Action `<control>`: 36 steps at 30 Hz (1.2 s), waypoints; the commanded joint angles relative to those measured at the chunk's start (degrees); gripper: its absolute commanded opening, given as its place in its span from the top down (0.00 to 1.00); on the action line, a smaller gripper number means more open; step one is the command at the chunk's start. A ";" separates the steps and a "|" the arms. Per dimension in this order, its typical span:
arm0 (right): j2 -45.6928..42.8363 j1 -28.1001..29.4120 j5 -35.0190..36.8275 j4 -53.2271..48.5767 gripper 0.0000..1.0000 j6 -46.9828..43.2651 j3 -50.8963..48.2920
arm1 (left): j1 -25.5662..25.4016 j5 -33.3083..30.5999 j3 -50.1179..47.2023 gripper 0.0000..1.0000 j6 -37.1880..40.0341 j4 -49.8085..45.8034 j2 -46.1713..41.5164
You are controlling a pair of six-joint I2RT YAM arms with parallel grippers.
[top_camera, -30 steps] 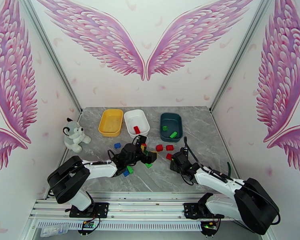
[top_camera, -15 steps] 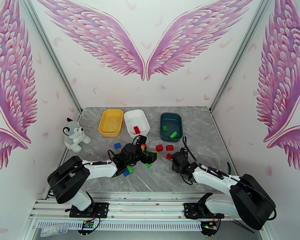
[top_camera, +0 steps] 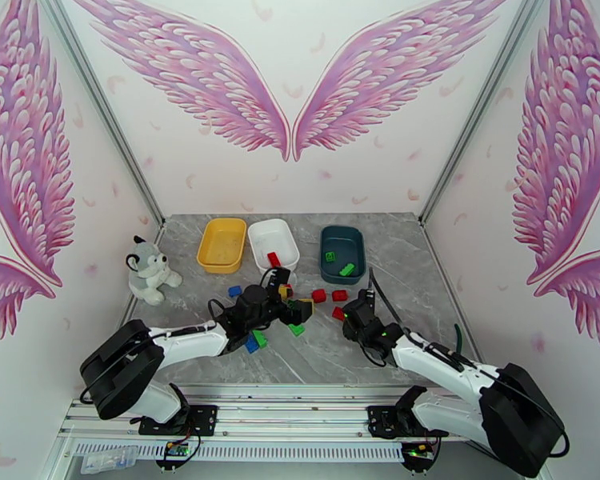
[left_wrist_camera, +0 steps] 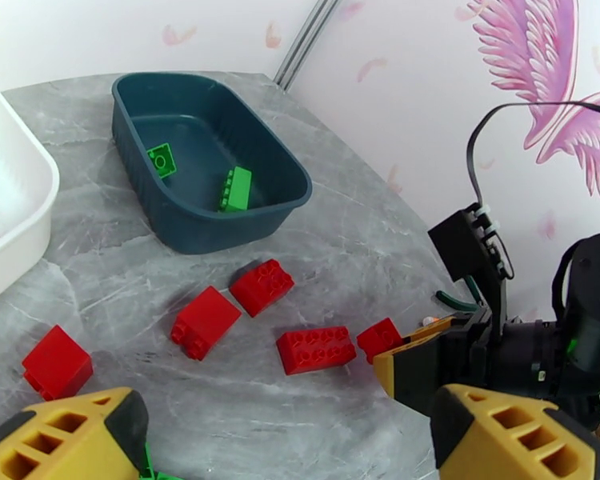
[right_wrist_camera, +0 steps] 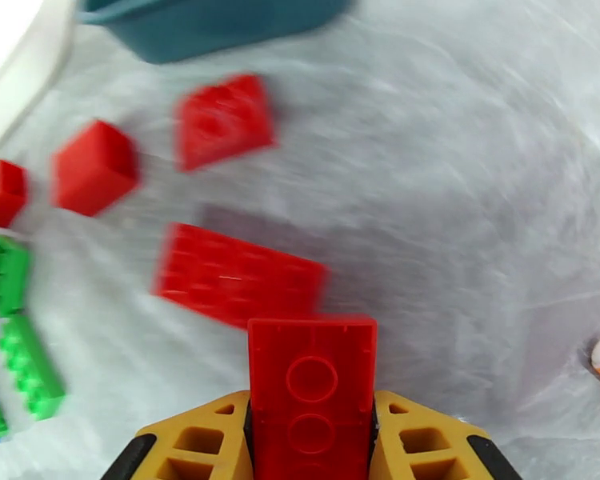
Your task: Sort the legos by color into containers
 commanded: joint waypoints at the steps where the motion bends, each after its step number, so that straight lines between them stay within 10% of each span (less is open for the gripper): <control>1: 1.17 3.61 -1.36 -1.05 0.74 -2.53 6.23 | 1.90 -2.22 -2.08 0.01 0.43 -3.68 -3.44; 25: 54.41 4.67 -5.74 -8.08 0.71 -12.94 71.02 | 17.30 -0.66 -13.85 0.01 -5.78 -4.19 -13.53; 36: 62.89 2.67 -7.84 -10.02 0.53 -14.54 81.48 | 17.88 -1.22 -14.12 0.01 -4.87 -4.97 -14.79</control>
